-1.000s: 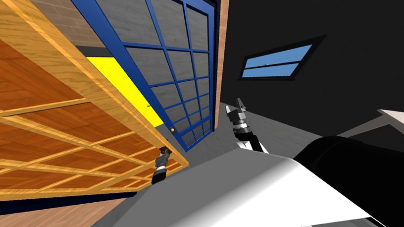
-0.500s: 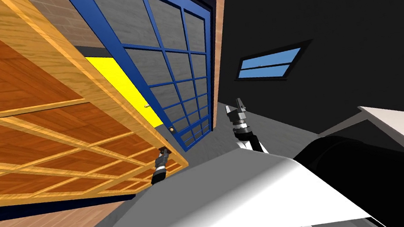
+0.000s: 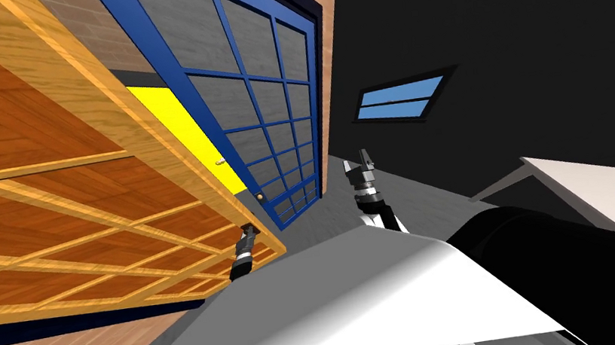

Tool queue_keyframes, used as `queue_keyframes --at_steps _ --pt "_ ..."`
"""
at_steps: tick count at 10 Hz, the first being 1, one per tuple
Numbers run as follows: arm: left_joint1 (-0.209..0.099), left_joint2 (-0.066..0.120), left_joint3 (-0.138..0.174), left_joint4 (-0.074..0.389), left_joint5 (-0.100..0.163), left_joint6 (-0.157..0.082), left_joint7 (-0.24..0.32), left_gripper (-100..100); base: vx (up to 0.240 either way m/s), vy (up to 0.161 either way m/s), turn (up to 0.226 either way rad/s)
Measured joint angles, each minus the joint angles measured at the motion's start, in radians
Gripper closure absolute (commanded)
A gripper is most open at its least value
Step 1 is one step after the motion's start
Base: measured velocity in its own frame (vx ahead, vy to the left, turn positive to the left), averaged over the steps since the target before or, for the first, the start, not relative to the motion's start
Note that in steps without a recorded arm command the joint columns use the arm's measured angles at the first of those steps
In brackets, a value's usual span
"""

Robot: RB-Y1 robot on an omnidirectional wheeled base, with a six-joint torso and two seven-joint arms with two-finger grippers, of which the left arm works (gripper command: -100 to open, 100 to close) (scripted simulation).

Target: Pull the door open

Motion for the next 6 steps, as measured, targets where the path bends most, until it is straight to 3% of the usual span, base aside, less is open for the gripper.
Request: queue_keyframes --at_steps 6 --pt "0.004 0.004 -0.016 -0.008 0.051 0.003 0.149 100 -0.04 0.019 -0.065"
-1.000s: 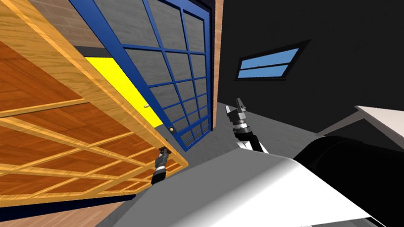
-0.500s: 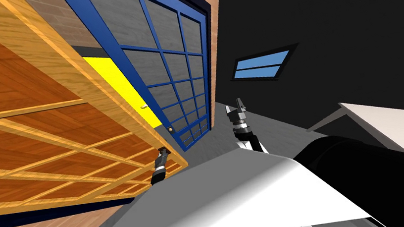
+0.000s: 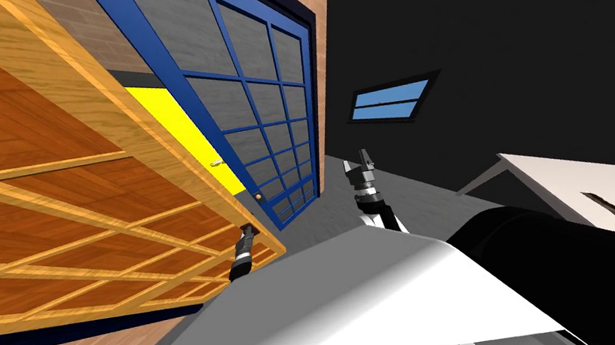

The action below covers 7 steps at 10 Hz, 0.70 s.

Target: Pull the door open

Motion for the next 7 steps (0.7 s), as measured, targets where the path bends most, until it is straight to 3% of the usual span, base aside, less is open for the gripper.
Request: queue_keyframes --at_steps 7 --pt "0.003 0.005 -0.016 -0.007 0.056 0.003 0.169 100 -0.036 0.019 -0.06"
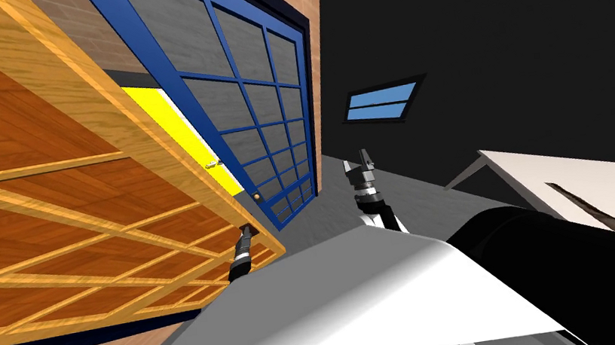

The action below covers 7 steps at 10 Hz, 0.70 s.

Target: Pull the door open

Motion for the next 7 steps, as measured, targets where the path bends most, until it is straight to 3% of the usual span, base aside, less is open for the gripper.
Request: queue_keyframes --at_steps 7 --pt "0.008 0.005 -0.017 -0.015 0.06 0.007 0.179 100 -0.033 0.017 -0.056"
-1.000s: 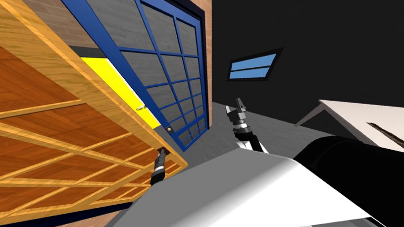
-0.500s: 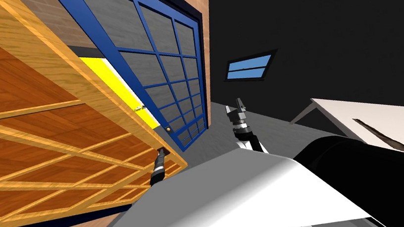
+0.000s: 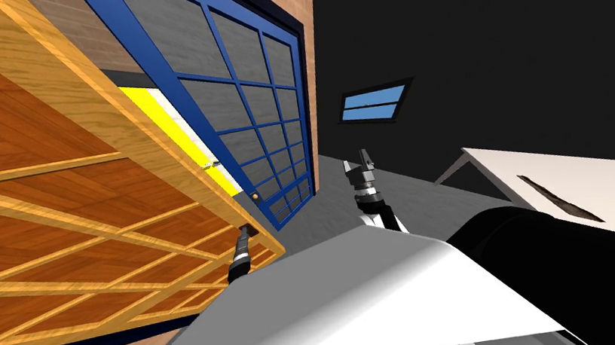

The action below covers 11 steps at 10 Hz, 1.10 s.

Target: Pull the door open

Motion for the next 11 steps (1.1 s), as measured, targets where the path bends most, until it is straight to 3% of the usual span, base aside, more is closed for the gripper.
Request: queue_keyframes --at_steps 5,10,11 --pt "-0.001 0.002 -0.01 0.004 0.031 -0.002 0.11 100 -0.027 0.015 -0.047" --pt "0.013 0.003 -0.021 -0.021 0.07 0.01 0.229 100 -0.034 0.016 -0.048" --pt "0.006 0.005 -0.024 -0.007 0.079 0.005 0.255 100 -0.026 0.012 -0.048"
